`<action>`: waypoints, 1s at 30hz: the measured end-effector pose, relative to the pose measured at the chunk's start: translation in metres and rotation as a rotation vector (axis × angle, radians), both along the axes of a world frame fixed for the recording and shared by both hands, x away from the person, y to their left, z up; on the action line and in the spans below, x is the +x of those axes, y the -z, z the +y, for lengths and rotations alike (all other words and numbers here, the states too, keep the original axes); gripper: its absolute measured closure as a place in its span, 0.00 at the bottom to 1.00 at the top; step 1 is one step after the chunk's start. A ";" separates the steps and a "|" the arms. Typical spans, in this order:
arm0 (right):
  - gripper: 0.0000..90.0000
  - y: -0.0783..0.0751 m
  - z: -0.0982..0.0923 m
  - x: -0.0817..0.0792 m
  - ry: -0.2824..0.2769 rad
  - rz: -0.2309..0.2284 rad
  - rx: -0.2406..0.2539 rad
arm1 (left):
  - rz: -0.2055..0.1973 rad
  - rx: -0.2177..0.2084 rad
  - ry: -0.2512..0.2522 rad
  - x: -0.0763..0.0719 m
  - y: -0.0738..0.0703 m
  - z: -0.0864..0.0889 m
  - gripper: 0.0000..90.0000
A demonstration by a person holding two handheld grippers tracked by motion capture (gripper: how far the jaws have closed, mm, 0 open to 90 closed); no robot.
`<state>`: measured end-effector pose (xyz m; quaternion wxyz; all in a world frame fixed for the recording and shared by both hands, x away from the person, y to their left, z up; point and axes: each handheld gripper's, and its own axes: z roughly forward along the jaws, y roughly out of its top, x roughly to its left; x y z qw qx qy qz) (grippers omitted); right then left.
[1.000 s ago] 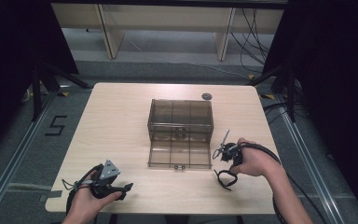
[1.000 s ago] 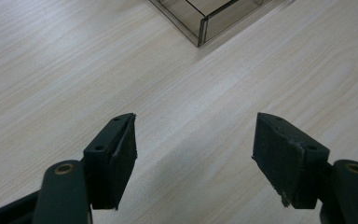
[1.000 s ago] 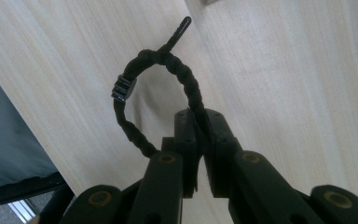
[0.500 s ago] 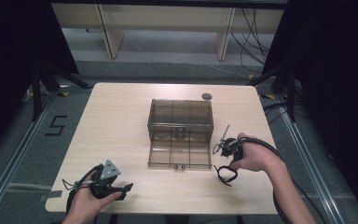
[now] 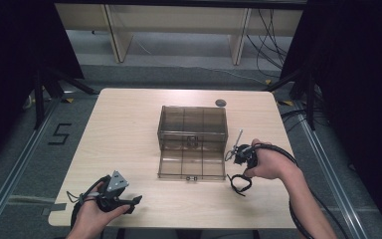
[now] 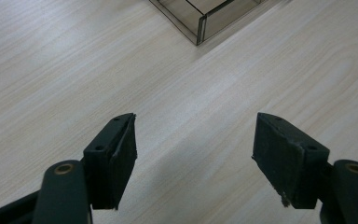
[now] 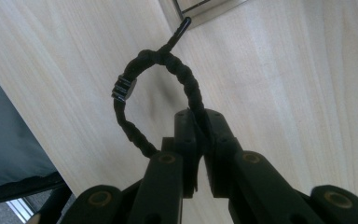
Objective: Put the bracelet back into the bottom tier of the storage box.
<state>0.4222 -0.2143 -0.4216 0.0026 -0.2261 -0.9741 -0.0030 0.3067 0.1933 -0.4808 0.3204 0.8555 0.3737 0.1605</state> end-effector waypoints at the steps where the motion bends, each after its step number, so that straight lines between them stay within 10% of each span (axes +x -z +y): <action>1: 0.95 -0.001 0.000 0.000 -0.001 -0.002 0.001 | 0.000 0.000 0.000 0.000 0.000 0.000 0.33; 30: 0.95 -0.007 0.004 0.012 0.031 -0.012 0.008 | 0.008 0.004 0.003 0.000 0.000 0.000 0.33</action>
